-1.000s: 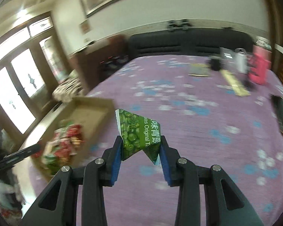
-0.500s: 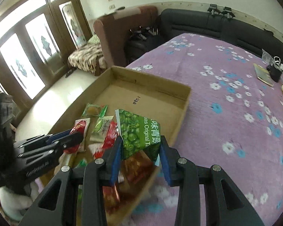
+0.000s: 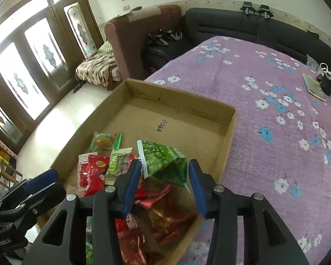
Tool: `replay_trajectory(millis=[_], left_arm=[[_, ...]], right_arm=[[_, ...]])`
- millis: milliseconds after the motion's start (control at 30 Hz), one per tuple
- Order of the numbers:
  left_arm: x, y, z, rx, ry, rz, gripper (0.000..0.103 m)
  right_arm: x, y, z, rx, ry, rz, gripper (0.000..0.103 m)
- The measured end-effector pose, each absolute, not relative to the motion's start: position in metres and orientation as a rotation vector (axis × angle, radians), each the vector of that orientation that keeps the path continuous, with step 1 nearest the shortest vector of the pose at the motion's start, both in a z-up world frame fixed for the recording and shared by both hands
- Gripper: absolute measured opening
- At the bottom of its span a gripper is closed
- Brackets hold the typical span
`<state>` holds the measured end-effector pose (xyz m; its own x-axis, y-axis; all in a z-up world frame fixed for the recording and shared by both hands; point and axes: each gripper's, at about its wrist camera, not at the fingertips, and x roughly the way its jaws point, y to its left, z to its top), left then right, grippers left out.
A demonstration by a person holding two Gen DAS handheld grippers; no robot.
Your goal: Organize snacks
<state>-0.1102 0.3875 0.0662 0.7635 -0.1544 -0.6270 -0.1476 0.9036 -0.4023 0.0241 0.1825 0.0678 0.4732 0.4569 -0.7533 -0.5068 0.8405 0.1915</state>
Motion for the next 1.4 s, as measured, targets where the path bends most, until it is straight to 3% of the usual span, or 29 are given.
replay_trajectory(millis=[200, 367, 433, 900, 1400], left_arm=[[-0.139, 0.355, 0.084, -0.383, 0.633, 0.04, 0.074], [-0.169, 0.314, 0.099, -0.204, 0.531, 0.213, 0.098], [-0.179, 0.298, 0.103, -0.145, 0.488, 0.254, 0.103], [-0.164, 0.225, 0.087, -0.039, 0.619, 0.22, 0.103], [-0.163, 0.222, 0.073, -0.067, 0.677, 0.179, 0.103]], right_arm=[[-0.018, 0.135, 0.085, -0.036, 0.822, 0.581, 0.05], [-0.065, 0.09, 0.084, -0.045, 0.742, 0.533, 0.058], [-0.082, 0.074, 0.08, -0.045, 0.713, 0.505, 0.062], [-0.125, 0.035, 0.049, -0.005, 0.75, 0.494, 0.064], [-0.135, 0.049, 0.045, -0.055, 0.752, 0.502, 0.068]])
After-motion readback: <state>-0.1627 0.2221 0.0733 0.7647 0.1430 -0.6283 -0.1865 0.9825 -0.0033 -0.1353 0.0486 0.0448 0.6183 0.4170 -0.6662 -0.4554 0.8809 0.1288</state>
